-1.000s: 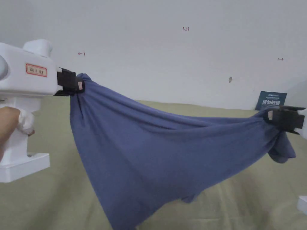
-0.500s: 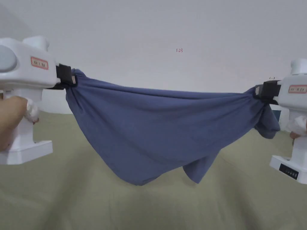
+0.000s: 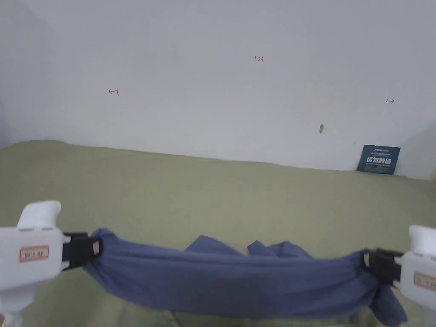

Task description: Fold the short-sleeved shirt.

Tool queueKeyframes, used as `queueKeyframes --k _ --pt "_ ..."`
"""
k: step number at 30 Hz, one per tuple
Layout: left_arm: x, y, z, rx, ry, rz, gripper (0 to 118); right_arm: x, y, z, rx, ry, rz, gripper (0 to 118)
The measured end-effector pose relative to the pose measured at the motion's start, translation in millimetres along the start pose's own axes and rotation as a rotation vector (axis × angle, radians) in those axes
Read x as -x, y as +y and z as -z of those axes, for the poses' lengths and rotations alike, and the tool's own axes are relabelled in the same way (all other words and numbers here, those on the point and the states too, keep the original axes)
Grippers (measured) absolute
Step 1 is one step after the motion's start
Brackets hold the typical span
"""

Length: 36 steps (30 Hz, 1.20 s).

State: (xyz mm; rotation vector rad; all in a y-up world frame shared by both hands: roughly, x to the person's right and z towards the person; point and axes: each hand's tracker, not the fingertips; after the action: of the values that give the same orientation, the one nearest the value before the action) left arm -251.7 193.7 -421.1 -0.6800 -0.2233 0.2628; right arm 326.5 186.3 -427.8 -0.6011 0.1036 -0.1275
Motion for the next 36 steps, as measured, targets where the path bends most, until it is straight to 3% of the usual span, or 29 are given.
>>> queueKeyframes --k 6,8,9,10,12,13,14,15,18,19,21,22,23,24,26,29,31,34,35,36 --pt "9 -88 -13 0.142 0.015 -0.072 2 -2 -90 -24 0.134 -0.010 -0.008 12" --pt "12 -111 -15 0.186 0.026 -0.117 5 -5 -112 -28 0.176 -0.008 0.052 12" --pt "15 -120 -16 0.215 0.042 -0.134 16 -6 -122 -29 0.195 -0.010 0.075 15" --pt "16 -131 -16 0.251 0.052 -0.154 44 -4 -129 -32 0.192 -0.032 0.071 27" --pt "18 -150 -16 0.267 0.047 -0.201 71 -2 -139 -35 0.186 -0.037 0.070 34" --pt "21 -156 -17 0.261 0.050 -0.204 91 -4 -144 -33 0.184 -0.031 0.082 50" --pt "19 -161 -19 0.259 0.063 -0.201 104 -7 -147 -32 0.175 -0.025 0.099 88" --pt "17 -166 -20 0.263 0.118 -0.182 103 -8 -146 -33 0.174 -0.023 0.117 101" --pt "12 -165 -38 0.184 0.075 -0.172 103 -7 -137 -49 0.154 -0.025 0.155 99" --pt "8 -157 -47 0.150 0.051 -0.172 102 -4 -131 -60 0.075 -0.002 0.153 99" --pt "-6 -140 -65 0.051 0.069 -0.102 101 7 -115 -79 -0.002 -0.024 0.087 99" --pt "-14 -130 -74 -0.006 0.082 -0.048 100 10 -108 -87 -0.049 -0.040 0.049 96" --pt "-22 -123 -80 -0.048 0.099 -0.002 93 16 -102 -95 -0.085 -0.047 0.021 80" --pt "-30 -115 -87 -0.087 0.116 0.041 76 21 -96 -105 -0.118 -0.043 -0.002 57" --pt "-34 -103 -95 -0.127 0.114 0.088 0 35 -88 -123 -0.155 -0.052 -0.039 0" --pt "-39 -96 -95 -0.091 0.049 0.127 0 45 -86 -131 -0.131 -0.065 -0.085 0" --pt "-42 -101 -93 -0.094 0.109 0.157 0 47 -87 -129 -0.058 -0.110 -0.067 0" --pt "-41 -111 -91 -0.050 0.094 0.145 4 49 -97 -126 -0.001 -0.075 -0.032 0" --pt "-38 -112 -90 -0.042 0.098 0.131 27 50 -99 -125 0.000 -0.074 -0.032 0" --pt "-32 -114 -87 -0.033 0.103 0.119 60 51 -99 -124 0.009 -0.076 -0.034 0"
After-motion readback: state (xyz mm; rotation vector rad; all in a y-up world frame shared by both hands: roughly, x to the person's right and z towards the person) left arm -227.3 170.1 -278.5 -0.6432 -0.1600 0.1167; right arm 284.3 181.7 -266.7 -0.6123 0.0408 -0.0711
